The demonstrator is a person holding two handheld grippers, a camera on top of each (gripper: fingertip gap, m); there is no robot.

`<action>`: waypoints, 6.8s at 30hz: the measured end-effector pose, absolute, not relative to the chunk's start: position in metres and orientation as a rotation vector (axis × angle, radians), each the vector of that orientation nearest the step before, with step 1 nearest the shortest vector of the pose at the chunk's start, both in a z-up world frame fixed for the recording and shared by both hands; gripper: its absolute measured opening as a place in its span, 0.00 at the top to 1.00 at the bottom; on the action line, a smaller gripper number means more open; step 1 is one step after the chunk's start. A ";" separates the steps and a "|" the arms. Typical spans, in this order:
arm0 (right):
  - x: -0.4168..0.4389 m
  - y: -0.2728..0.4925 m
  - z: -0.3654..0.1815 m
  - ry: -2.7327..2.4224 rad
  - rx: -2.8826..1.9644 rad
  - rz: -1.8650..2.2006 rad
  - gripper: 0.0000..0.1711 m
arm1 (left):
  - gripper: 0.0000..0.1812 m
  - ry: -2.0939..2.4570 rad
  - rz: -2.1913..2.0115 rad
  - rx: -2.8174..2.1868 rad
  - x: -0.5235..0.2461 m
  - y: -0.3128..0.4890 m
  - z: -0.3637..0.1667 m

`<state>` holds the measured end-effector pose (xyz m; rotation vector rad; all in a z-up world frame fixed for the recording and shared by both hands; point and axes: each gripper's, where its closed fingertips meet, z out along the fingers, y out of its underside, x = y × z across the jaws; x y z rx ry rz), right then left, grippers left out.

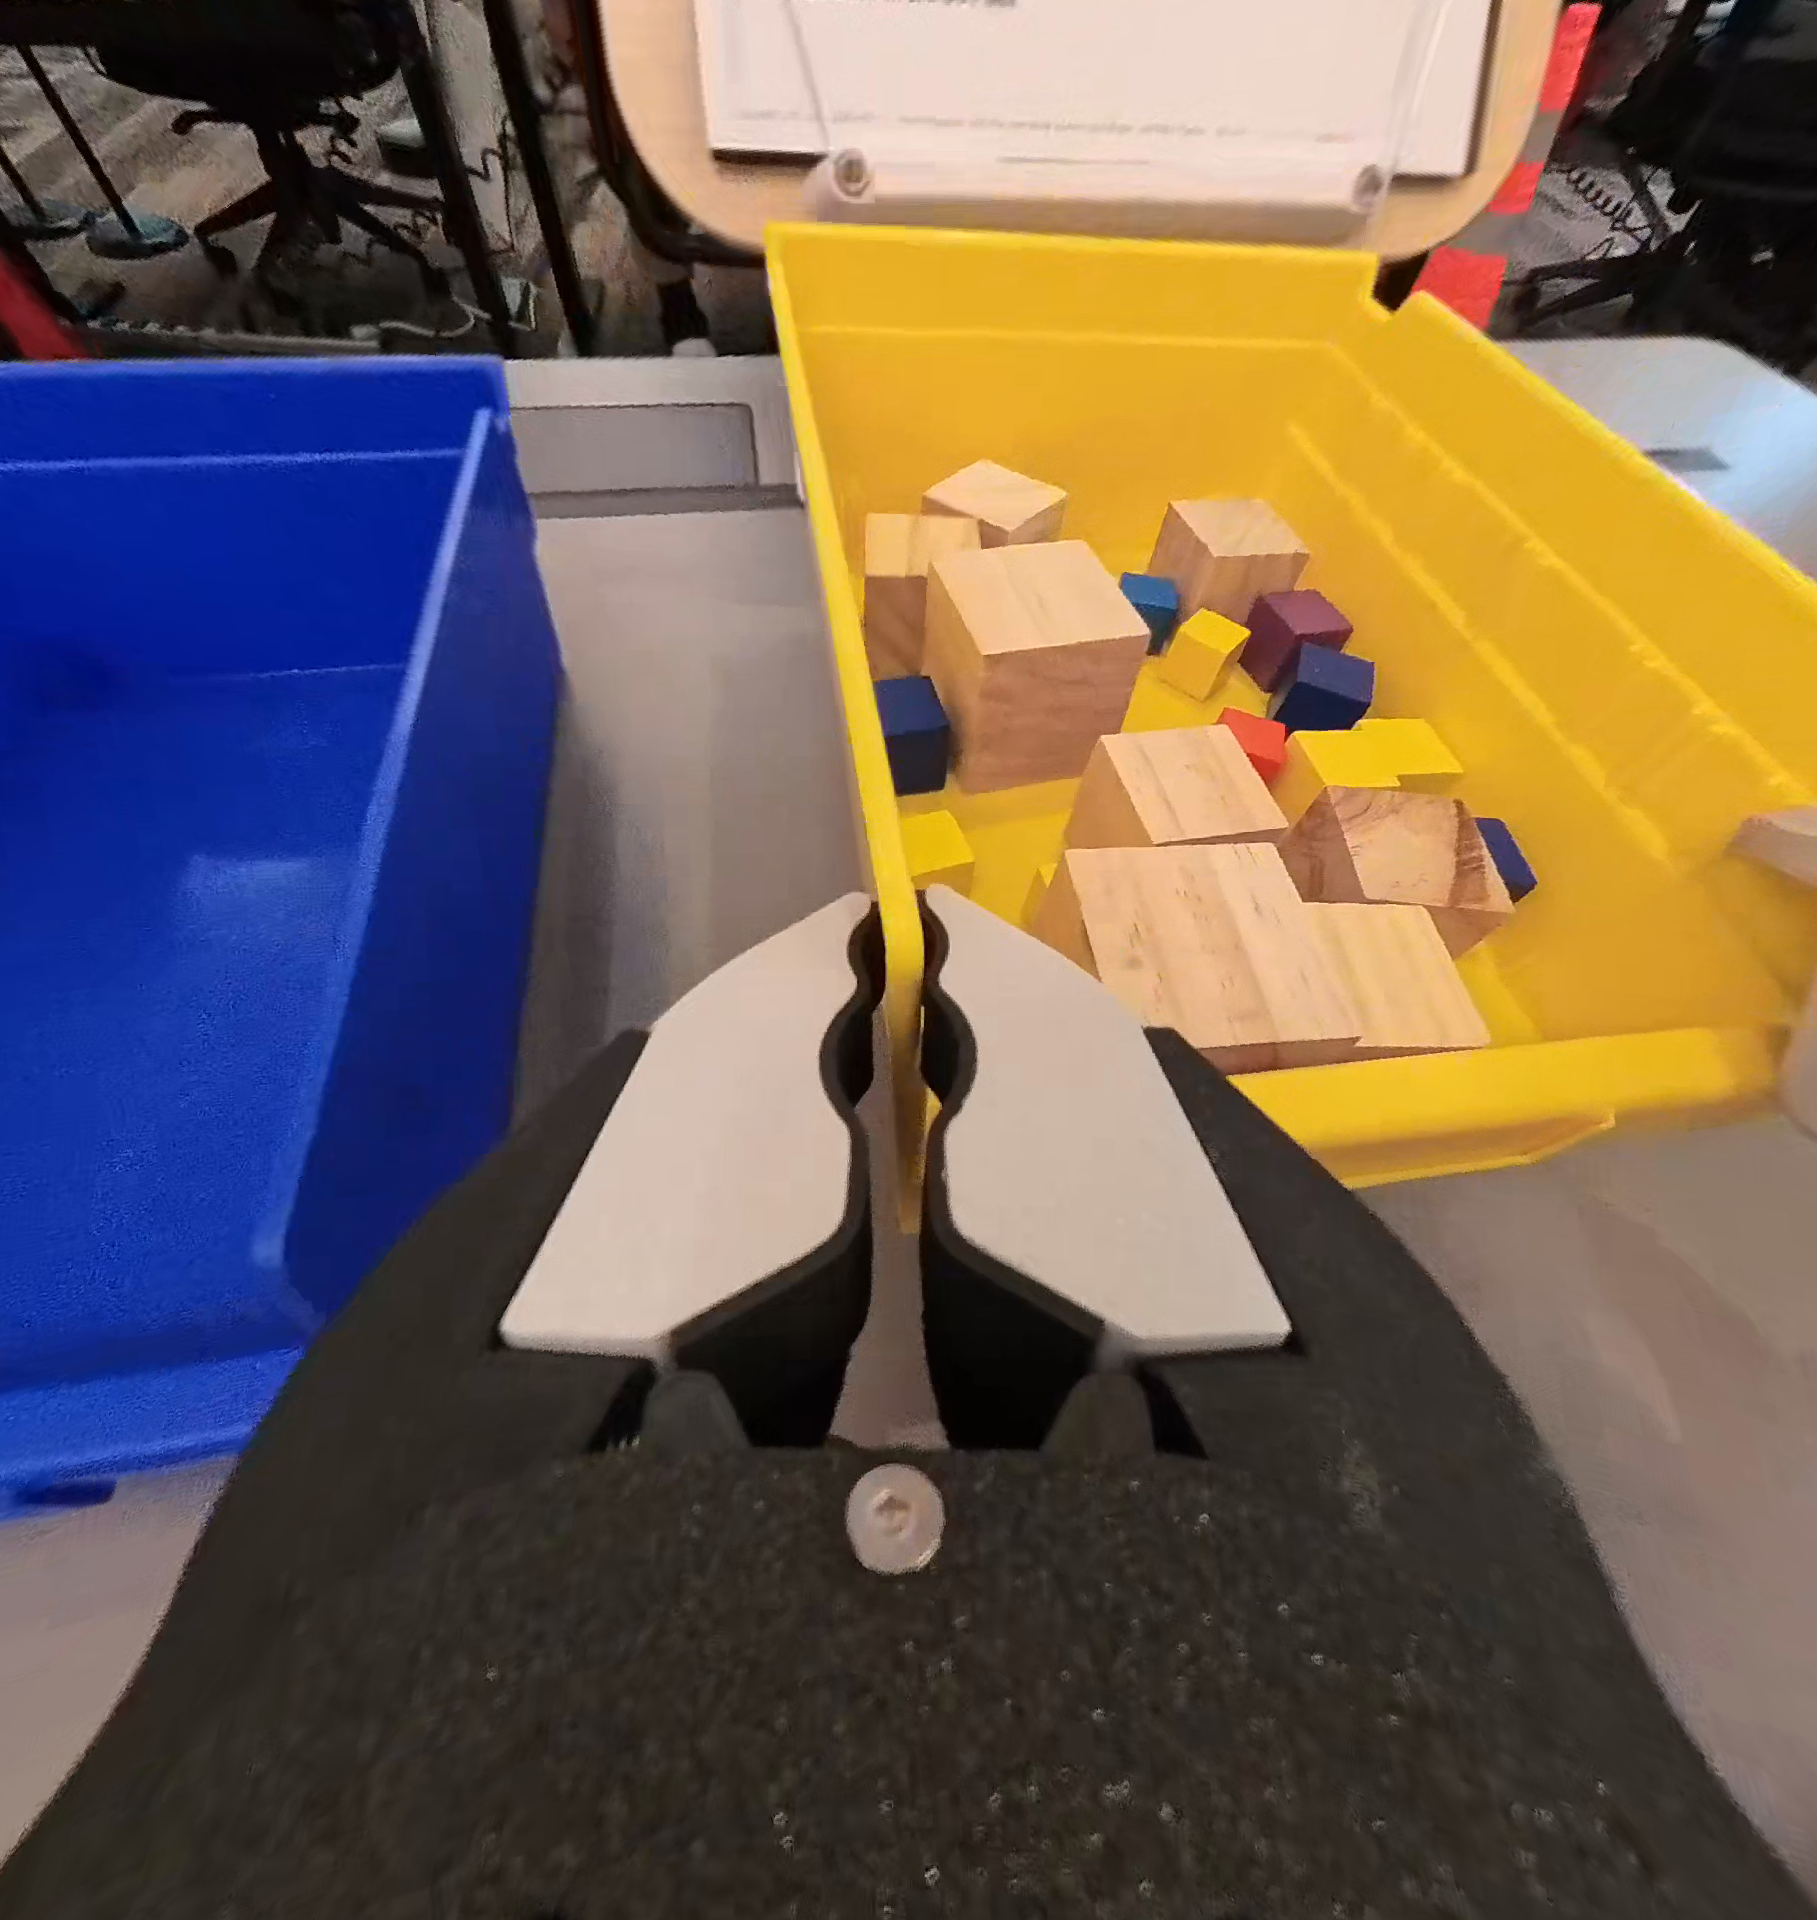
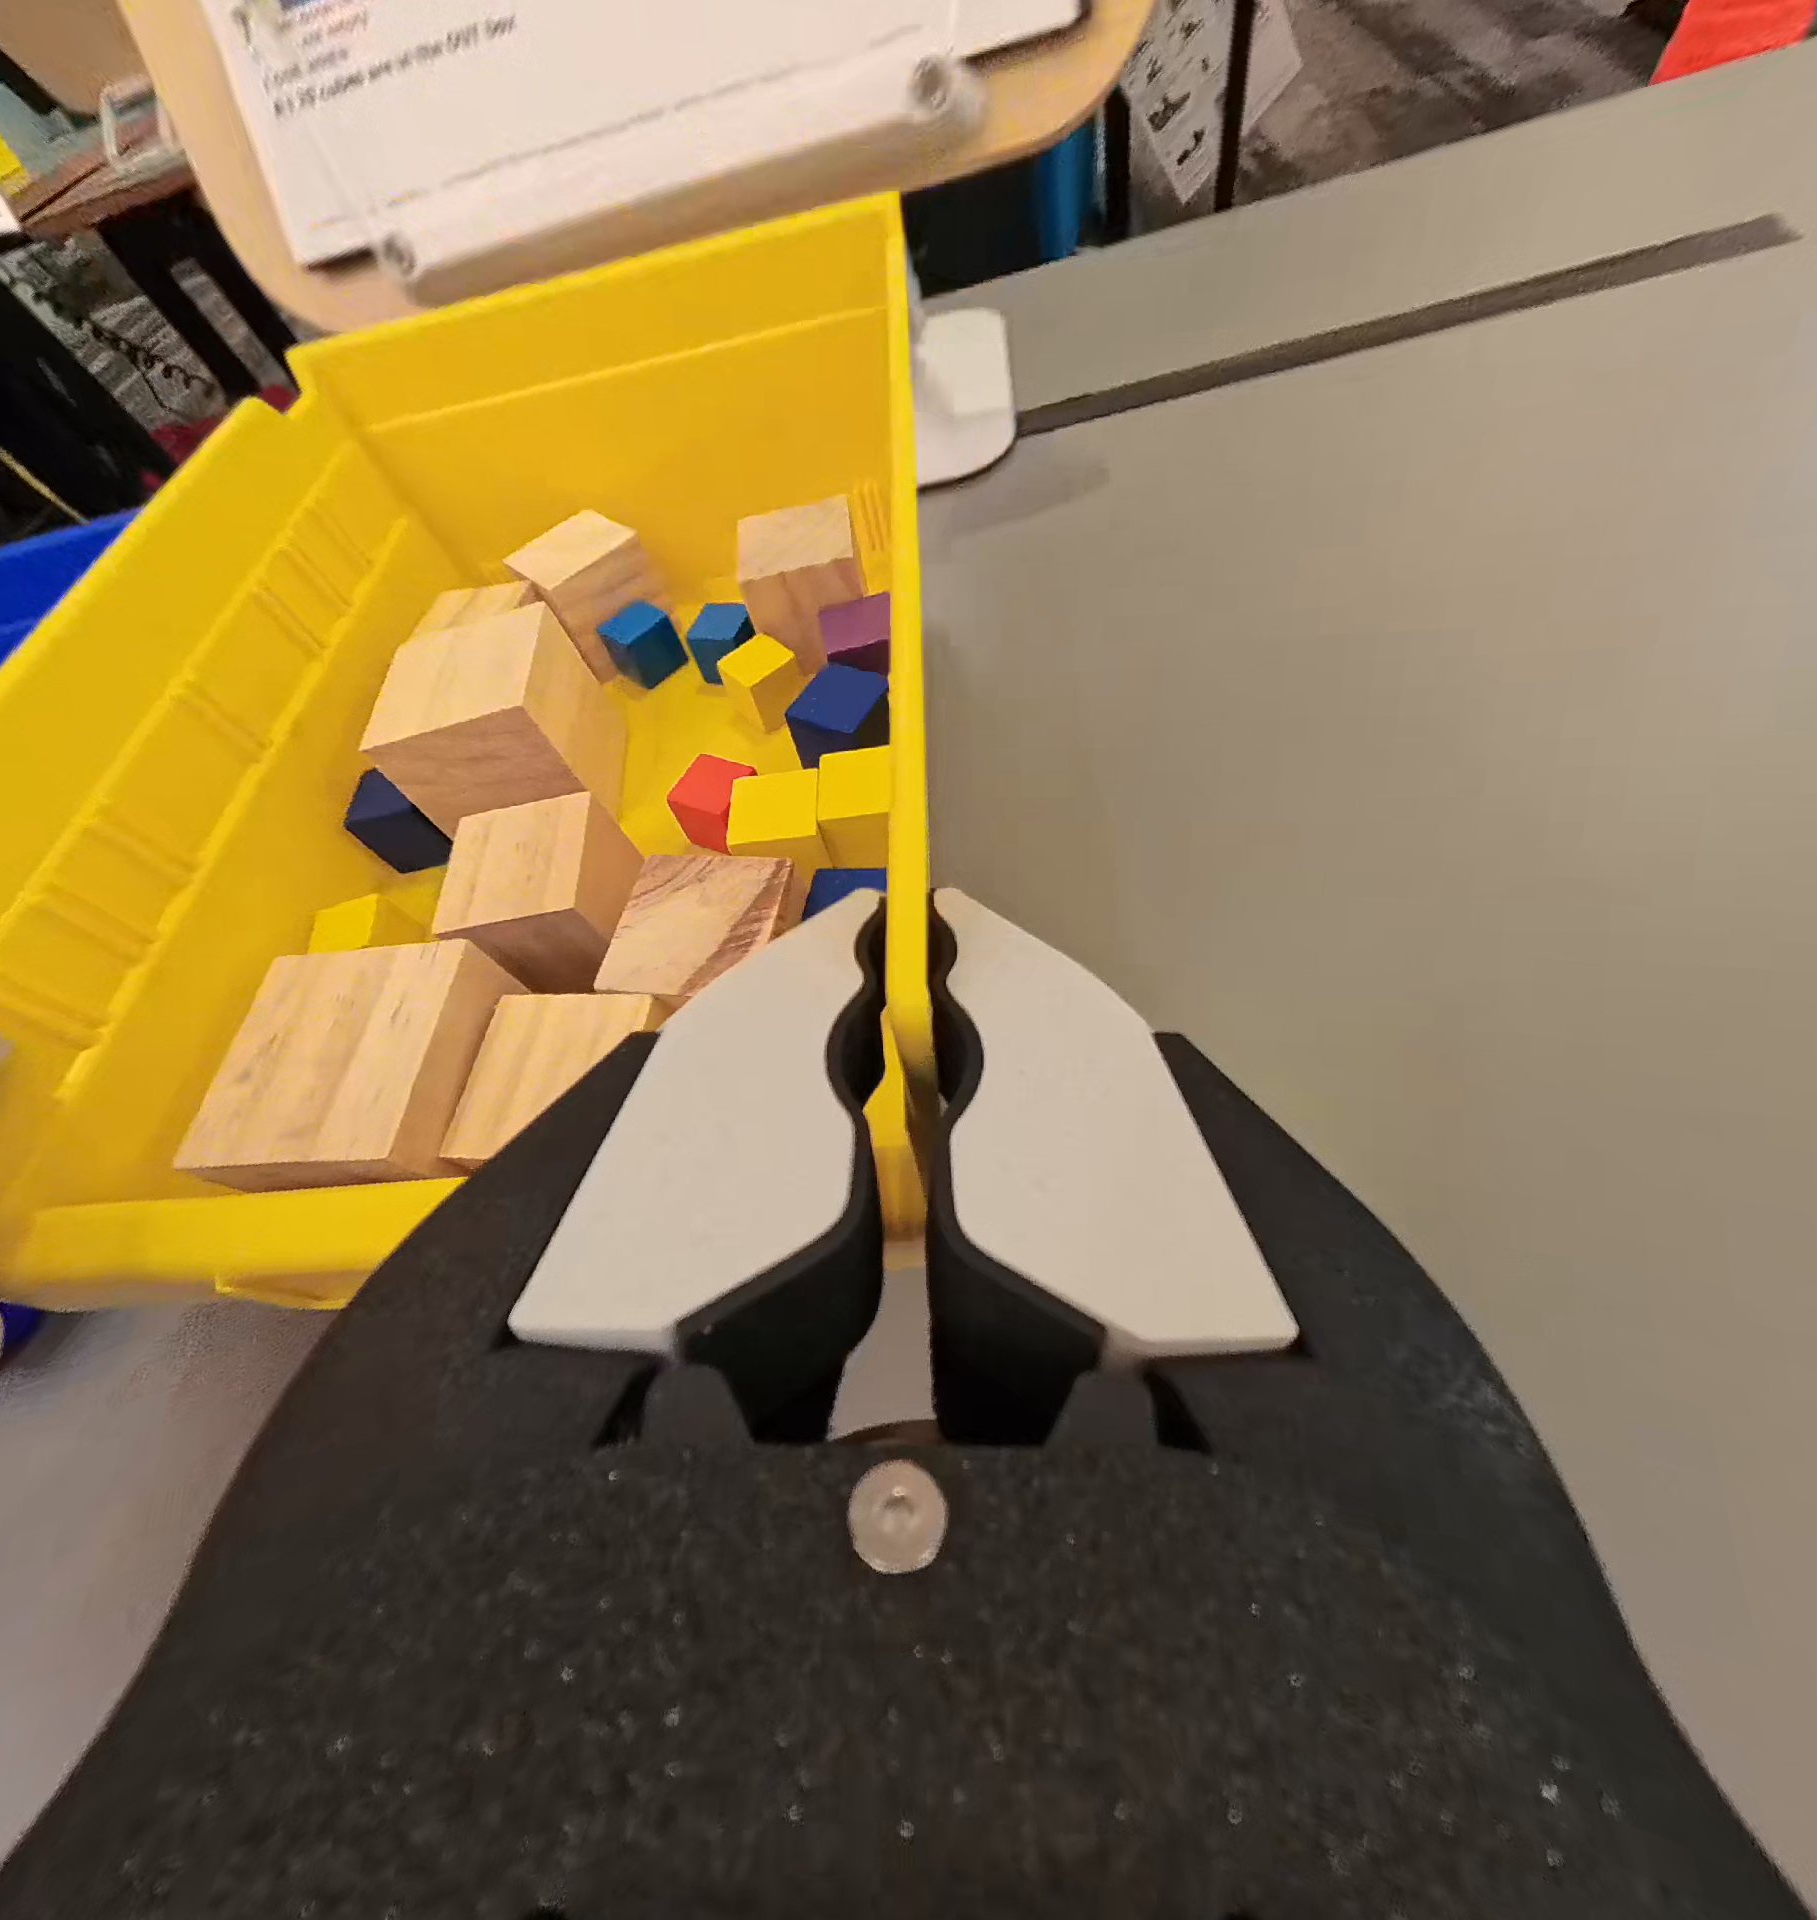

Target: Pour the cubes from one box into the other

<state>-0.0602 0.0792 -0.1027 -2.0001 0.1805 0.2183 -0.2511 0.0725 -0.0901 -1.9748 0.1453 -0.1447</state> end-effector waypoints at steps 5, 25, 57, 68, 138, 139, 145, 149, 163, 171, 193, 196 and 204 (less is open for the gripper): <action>-0.080 0.079 -0.113 0.167 -1.982 0.177 0.99 | 0.97 0.113 -0.200 -1.998 -0.272 0.067 -0.116; -0.155 -0.025 -0.087 -0.628 -1.987 0.355 0.70 | 0.55 -0.041 -0.189 -1.999 -0.533 0.010 -0.102; -0.355 -0.022 -0.067 -0.458 -1.939 0.377 0.98 | 0.98 -0.300 0.080 -1.912 -0.529 -0.097 -0.066; -0.108 0.002 0.079 -0.183 -1.780 0.127 0.97 | 0.98 0.031 -0.165 -1.771 -0.300 -0.002 0.074; -0.250 0.070 -0.080 -0.099 -1.913 0.183 0.99 | 0.98 0.084 -0.080 -1.913 -0.438 0.055 -0.071; -0.266 0.071 -0.079 -0.112 -1.907 0.192 0.99 | 0.98 0.074 -0.074 -1.906 -0.454 0.054 -0.070; -0.325 0.073 -0.098 -0.111 -1.961 0.211 0.99 | 0.98 -0.035 -0.070 -1.912 -0.513 0.050 -0.086; -0.342 0.060 -0.116 -0.132 -1.985 0.190 0.98 | 0.99 -0.035 -0.064 -1.942 -0.532 0.046 -0.099; -0.338 0.050 -0.121 -0.189 -2.115 0.480 0.88 | 0.82 0.069 -0.267 -2.006 -0.514 0.069 -0.118; -0.227 -0.005 -0.055 -0.419 -1.973 0.601 0.67 | 0.66 -0.001 -0.164 -1.975 -0.523 0.039 -0.097; 0.186 -0.058 -0.111 0.123 -1.931 0.163 0.67 | 0.70 0.128 -0.254 -1.889 -0.404 -0.056 -0.099; 0.187 -0.054 -0.105 0.133 -1.907 0.164 0.68 | 0.70 0.117 -0.268 -1.891 -0.406 -0.052 -0.105; 0.170 -0.048 -0.111 0.064 -1.915 0.127 0.69 | 0.70 0.104 -0.231 -1.908 -0.417 -0.061 -0.107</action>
